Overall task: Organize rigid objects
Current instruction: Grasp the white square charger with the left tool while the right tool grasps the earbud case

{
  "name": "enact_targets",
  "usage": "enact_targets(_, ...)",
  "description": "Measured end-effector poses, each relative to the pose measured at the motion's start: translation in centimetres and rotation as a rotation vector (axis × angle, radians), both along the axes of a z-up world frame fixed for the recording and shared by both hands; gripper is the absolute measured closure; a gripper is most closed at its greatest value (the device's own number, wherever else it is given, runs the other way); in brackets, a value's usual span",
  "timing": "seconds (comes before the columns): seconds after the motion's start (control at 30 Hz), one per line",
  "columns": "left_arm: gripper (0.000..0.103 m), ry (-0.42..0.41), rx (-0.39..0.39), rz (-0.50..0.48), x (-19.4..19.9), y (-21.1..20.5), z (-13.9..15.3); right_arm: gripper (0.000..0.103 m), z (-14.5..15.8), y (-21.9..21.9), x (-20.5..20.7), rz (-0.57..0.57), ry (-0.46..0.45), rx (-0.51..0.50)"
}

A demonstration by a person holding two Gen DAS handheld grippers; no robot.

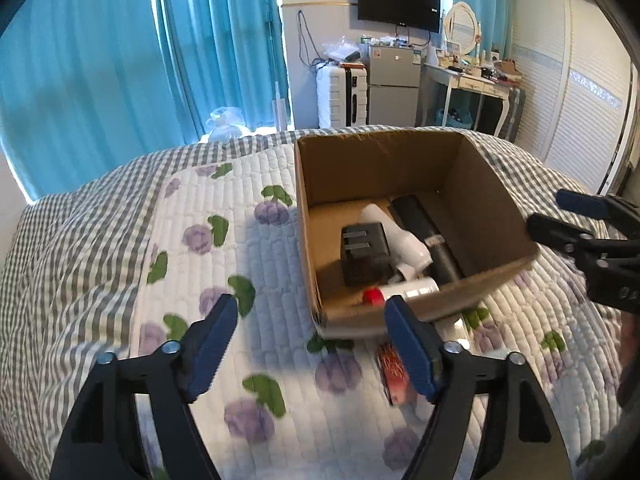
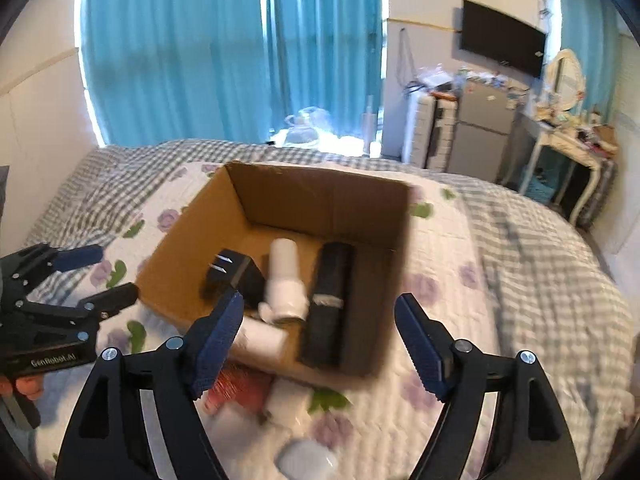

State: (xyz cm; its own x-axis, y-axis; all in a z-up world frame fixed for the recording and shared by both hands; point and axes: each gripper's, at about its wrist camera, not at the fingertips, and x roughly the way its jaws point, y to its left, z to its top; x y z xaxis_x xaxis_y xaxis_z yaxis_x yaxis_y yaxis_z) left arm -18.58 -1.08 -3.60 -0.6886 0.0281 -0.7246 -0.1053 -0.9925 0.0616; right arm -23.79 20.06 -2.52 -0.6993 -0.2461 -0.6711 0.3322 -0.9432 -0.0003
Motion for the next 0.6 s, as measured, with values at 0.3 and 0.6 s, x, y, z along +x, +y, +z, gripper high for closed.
enact_targets(0.3,0.009,-0.031,-0.014,0.003,4.0,2.3,-1.8,0.011,-1.0,2.6,6.3,-0.061,-0.014,0.062)
enact_targets(0.6,0.009,-0.090,0.003,0.022,5.4,5.0,-6.7,0.009,-8.3,3.0,7.7,-0.090,-0.128,0.160)
